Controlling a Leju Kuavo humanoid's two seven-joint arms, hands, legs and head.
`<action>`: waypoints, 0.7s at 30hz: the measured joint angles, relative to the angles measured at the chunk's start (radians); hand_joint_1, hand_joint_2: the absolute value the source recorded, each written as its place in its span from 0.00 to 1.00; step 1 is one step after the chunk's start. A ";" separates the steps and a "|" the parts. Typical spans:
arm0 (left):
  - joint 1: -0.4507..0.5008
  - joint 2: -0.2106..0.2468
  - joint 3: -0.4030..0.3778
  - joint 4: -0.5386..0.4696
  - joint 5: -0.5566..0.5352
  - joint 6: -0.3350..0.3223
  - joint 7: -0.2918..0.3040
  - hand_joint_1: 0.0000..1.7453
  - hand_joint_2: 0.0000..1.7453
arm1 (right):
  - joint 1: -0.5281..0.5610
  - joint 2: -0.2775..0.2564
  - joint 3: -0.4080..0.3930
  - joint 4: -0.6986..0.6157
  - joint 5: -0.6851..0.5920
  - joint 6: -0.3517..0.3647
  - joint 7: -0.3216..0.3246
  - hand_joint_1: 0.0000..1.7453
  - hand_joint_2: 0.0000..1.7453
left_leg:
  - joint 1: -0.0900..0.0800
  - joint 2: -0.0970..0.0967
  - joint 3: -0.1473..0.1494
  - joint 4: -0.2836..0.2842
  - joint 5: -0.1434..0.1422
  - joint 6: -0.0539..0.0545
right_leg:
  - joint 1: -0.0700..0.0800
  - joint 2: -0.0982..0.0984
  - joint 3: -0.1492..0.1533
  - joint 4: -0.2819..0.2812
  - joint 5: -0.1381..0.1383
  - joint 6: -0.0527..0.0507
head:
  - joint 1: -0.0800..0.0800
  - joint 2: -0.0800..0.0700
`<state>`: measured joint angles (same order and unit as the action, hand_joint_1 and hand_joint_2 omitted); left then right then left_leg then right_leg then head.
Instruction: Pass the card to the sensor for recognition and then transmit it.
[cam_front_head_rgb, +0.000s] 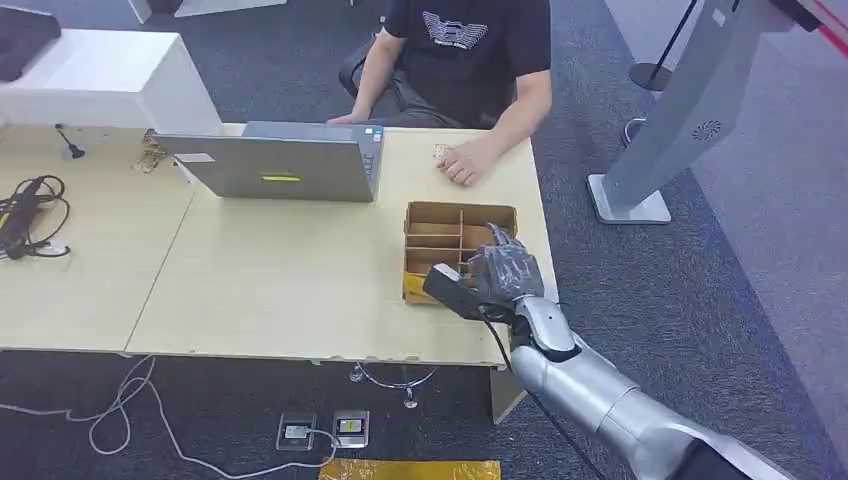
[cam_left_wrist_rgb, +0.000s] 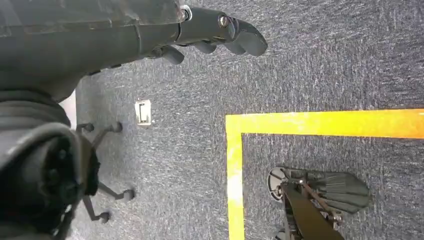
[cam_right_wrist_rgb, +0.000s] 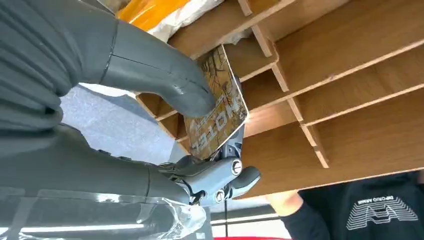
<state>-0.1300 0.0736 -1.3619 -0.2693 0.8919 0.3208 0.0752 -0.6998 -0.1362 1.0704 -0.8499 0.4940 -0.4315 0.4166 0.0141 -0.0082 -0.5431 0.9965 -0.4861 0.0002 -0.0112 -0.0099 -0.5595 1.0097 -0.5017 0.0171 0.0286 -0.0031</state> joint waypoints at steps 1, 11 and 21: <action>0.000 0.000 0.000 0.000 -0.002 -0.001 0.000 0.00 0.00 | 0.000 0.000 0.002 0.001 0.002 -0.001 0.001 1.00 1.00 | 0.000 0.000 0.000 0.000 0.000 0.000 | 0.000 0.000 0.000 0.000 0.000 0.000 | 0.000 0.000; -0.005 0.000 0.000 0.000 -0.018 -0.010 0.000 0.00 0.00 | -0.034 -0.002 0.019 -0.007 0.145 -0.052 0.076 1.00 1.00 | 0.000 0.001 0.000 0.000 0.000 0.000 | 0.000 0.002 0.000 0.000 0.000 0.000 | 0.000 0.000; -0.012 0.000 0.000 0.000 -0.051 -0.024 0.018 0.00 0.00 | -0.169 -0.026 0.024 -0.159 0.396 0.086 0.206 1.00 1.00 | 0.000 0.001 0.000 0.000 0.000 0.000 | 0.000 0.002 -0.001 0.000 0.000 0.000 | 0.000 0.000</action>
<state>-0.1424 0.0740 -1.3622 -0.2693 0.8408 0.2968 0.0935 -0.8690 -0.1625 1.0948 -1.0089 0.8896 -0.3452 0.6222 0.0142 -0.0075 -0.5428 0.9966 -0.4860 0.0001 -0.0110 -0.0081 -0.5601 1.0100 -0.5012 0.0167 0.0286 -0.0031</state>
